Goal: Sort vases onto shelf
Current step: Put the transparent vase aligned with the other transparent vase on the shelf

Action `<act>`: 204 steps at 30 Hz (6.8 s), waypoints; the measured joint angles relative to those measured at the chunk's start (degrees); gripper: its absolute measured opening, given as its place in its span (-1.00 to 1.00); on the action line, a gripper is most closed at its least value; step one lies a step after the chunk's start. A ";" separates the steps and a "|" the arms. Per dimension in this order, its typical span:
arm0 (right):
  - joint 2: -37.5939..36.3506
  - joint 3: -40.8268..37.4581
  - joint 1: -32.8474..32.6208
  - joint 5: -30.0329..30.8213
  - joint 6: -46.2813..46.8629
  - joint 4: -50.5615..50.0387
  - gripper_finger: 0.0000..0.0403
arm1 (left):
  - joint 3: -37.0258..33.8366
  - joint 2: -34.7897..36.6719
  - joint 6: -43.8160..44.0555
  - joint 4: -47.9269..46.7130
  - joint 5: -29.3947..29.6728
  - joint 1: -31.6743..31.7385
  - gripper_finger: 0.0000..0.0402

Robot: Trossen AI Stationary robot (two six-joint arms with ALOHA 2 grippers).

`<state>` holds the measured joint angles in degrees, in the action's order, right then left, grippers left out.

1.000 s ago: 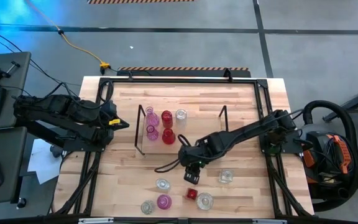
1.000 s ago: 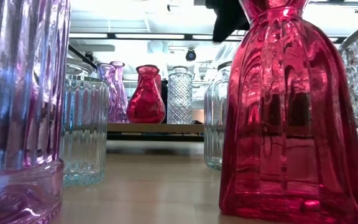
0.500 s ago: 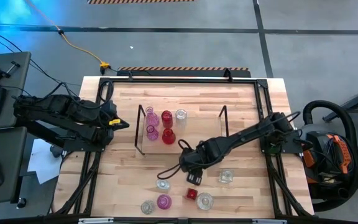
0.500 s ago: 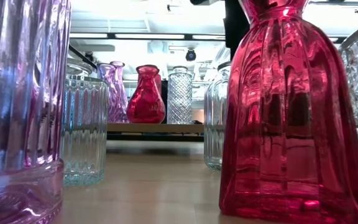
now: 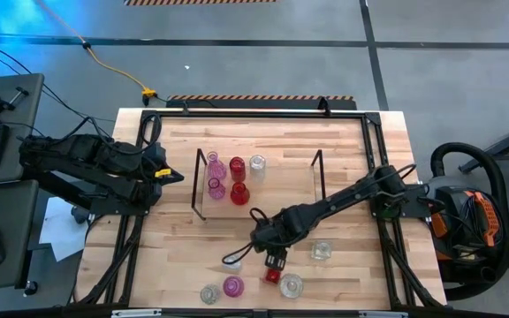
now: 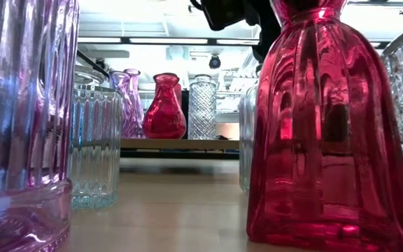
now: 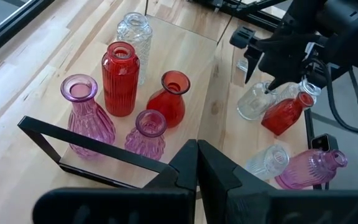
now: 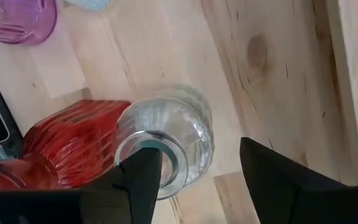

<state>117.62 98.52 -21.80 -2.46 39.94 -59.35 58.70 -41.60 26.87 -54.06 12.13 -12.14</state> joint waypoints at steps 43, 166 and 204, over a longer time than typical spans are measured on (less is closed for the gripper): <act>-5.84 11.59 5.62 7.26 -8.35 -12.14 -0.95 | 0.00 -0.02 0.00 0.02 0.49 -0.02 -1.00; 4.66 21.24 20.04 7.37 -52.89 -14.16 -0.71 | -0.04 -5.86 4.49 0.76 7.94 -0.02 -1.00; 4.98 21.31 21.40 7.22 -50.42 -12.53 -0.66 | -0.04 -5.86 4.42 0.77 6.40 -0.02 -1.00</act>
<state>122.61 119.83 -0.40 4.76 -10.48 -71.88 58.65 -47.46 31.29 -53.29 18.52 -12.16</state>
